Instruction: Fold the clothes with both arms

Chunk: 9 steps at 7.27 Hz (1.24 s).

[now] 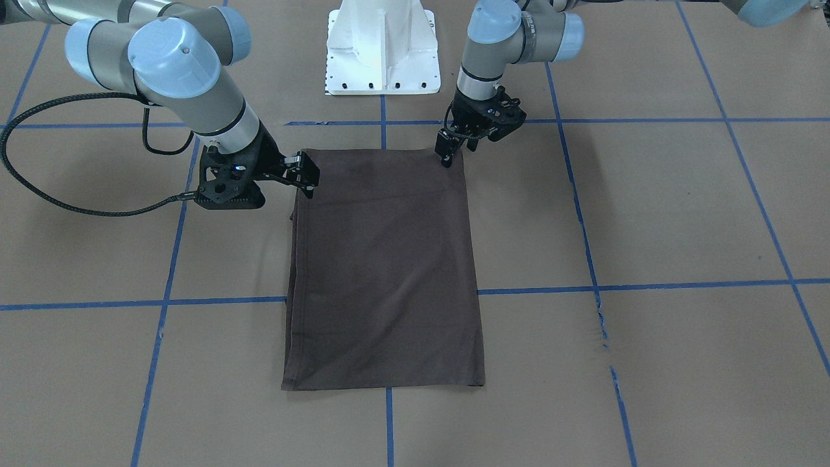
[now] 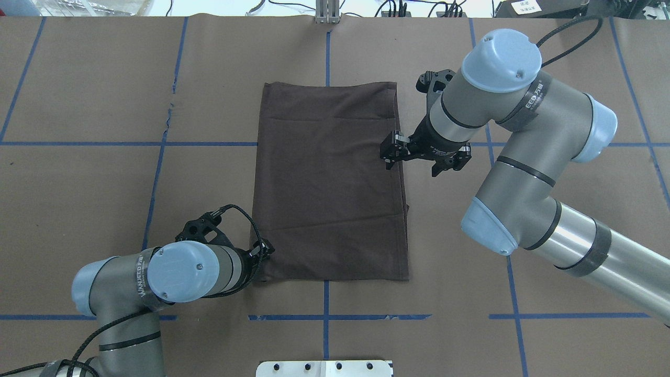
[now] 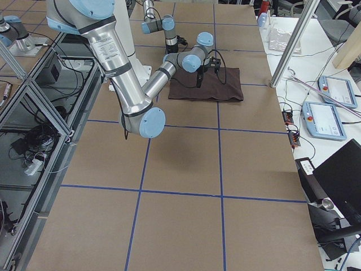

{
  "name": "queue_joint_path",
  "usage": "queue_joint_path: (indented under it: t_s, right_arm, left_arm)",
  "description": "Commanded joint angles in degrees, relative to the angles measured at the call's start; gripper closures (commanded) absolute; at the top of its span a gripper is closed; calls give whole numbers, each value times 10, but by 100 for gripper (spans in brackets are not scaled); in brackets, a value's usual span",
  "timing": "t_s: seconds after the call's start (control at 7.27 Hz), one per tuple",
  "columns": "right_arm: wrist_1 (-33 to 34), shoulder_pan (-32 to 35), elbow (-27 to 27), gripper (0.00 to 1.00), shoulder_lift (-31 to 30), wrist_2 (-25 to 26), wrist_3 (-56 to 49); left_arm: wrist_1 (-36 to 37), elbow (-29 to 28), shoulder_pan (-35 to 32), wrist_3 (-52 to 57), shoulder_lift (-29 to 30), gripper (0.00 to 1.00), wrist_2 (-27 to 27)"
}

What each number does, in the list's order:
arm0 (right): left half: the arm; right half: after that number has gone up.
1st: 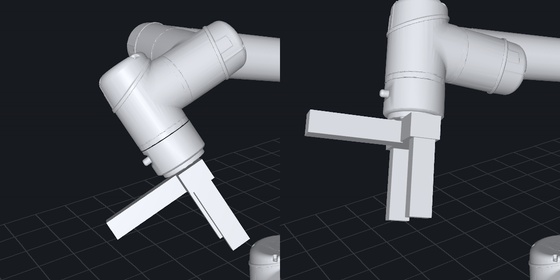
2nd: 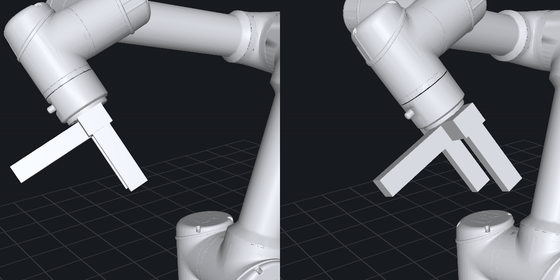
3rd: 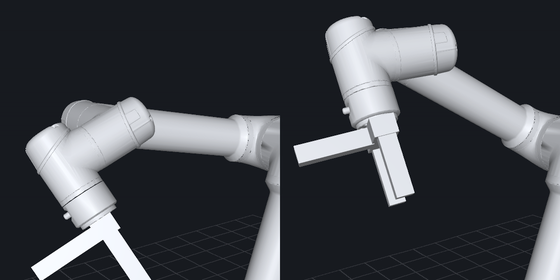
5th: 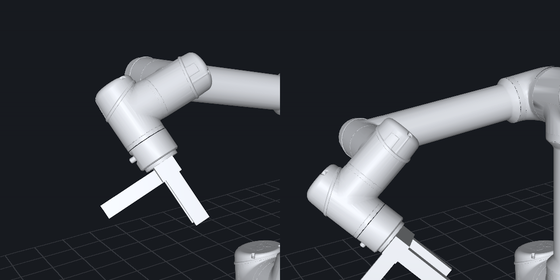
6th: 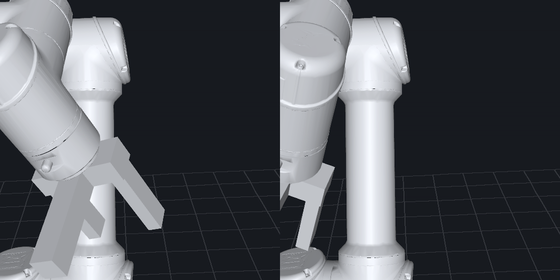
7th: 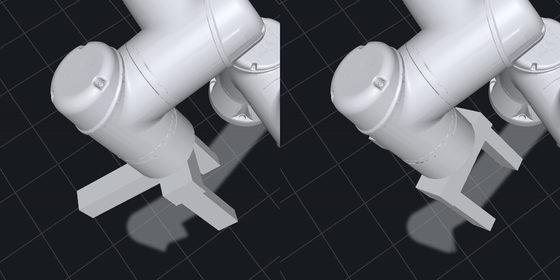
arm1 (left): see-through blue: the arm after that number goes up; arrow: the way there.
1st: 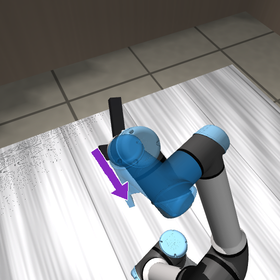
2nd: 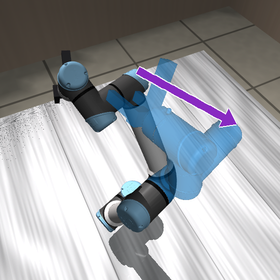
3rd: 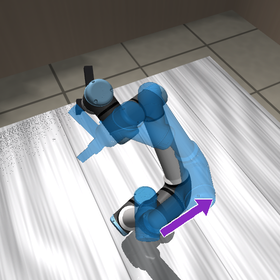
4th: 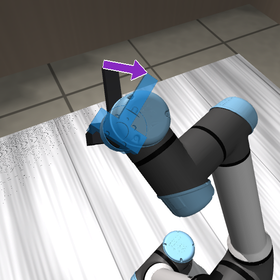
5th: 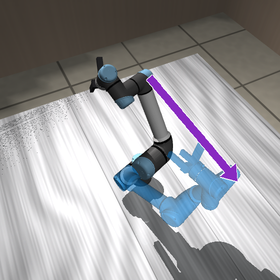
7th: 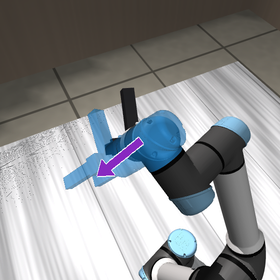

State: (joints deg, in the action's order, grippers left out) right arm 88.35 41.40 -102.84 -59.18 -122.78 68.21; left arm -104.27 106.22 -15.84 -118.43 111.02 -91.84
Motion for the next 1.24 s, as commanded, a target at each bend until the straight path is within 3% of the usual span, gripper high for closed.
queue_joint_path:
  t_s: [0.0, 0.41, 0.69, 0.96, 1.1]
  right_arm:
    - [0, 0, 0, 0, -1, 0, 0]
    - [1, 1, -1, 0, -1, 0, 0]
    - [1, 1, -2, 0, -1, 0, 0]
    - [1, 0, -1, 0, -1, 0, 0]
    - [1, 1, -2, 0, -1, 1, 0]
  left_arm:
    - [0, 0, 0, 1, 2, 21, -1]
    - [-1, 2, 6, 1, 5, 25, -2]
    - [-1, 1, 7, 0, 6, 53, -3]
    - [-1, 6, 6, 1, 4, 100, -4]
    - [-1, 9, 7, 2, 4, 100, -4]
